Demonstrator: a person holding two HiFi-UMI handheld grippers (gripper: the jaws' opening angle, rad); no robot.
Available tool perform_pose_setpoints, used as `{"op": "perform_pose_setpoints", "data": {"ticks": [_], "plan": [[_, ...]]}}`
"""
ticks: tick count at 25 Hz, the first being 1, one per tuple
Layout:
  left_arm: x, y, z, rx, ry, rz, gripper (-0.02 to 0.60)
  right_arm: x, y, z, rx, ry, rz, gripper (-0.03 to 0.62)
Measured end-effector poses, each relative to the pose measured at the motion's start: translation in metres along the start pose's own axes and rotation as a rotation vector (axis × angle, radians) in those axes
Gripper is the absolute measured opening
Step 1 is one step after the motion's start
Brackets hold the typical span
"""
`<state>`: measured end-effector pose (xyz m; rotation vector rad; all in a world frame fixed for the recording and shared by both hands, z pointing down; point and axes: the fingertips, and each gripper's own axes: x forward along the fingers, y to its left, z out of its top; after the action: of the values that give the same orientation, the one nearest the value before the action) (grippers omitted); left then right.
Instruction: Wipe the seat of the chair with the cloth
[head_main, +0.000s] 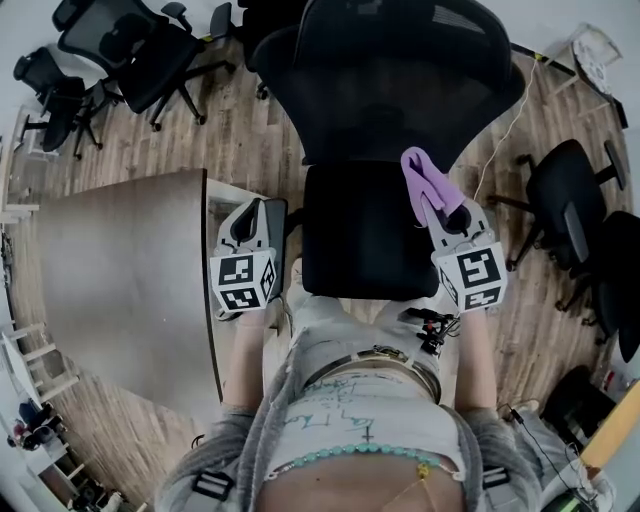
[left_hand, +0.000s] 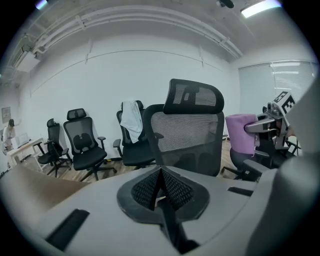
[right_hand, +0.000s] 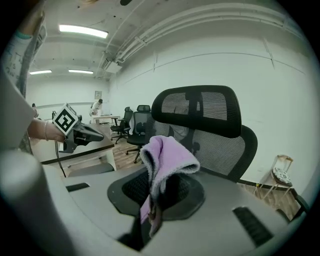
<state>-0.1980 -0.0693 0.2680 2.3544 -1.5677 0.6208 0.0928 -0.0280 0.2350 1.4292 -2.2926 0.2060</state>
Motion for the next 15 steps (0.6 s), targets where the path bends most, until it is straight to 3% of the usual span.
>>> {"op": "perform_pose_setpoints", "data": {"ticks": [7,15], "plan": [[0.007,-0.009,-0.009,-0.009,-0.021,0.01,0.003,0.002,0.004,-0.004,-0.021,0.008,0.021,0.048],[0.032,0.005,-0.041,0.037,0.037,0.016,0.003,0.014,0.008,-0.014,-0.035,0.05,0.043,0.048]]}}
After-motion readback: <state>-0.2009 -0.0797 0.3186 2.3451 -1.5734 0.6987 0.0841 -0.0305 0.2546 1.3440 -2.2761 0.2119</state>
